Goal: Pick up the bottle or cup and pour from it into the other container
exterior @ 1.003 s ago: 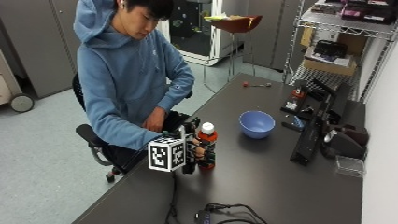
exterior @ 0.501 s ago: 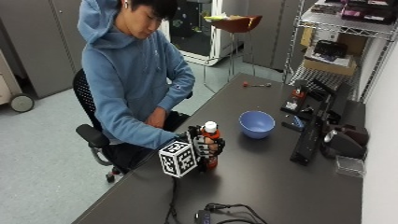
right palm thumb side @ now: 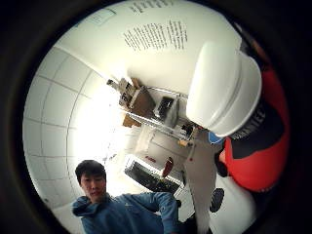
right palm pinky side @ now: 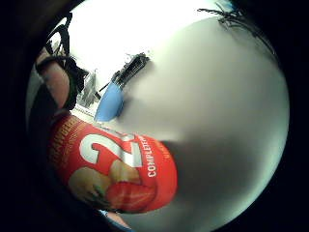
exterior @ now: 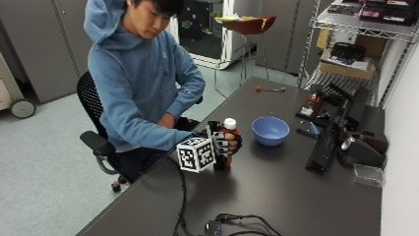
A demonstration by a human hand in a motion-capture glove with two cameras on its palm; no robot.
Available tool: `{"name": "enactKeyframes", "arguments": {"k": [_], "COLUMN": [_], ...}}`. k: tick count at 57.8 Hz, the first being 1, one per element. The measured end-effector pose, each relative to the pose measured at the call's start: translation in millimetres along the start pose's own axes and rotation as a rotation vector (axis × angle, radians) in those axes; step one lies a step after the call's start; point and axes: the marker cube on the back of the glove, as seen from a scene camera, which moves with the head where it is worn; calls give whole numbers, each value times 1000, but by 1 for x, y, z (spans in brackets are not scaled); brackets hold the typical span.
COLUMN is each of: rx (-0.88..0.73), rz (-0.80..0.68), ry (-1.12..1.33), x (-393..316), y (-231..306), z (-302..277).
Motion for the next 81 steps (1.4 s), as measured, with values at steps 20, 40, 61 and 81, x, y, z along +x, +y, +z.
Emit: {"name": "enactKeyframes", "arguments": {"k": [20,40,61,81], "rx": [-127,-359,-747,-972], "rz": [-55,-65,9,-32], "ry": [152,530,1379,1880], "x": [-51,-84,-104,-102], "y": [-40,-86,-124,-111], "z": [26,76,133,184]}}
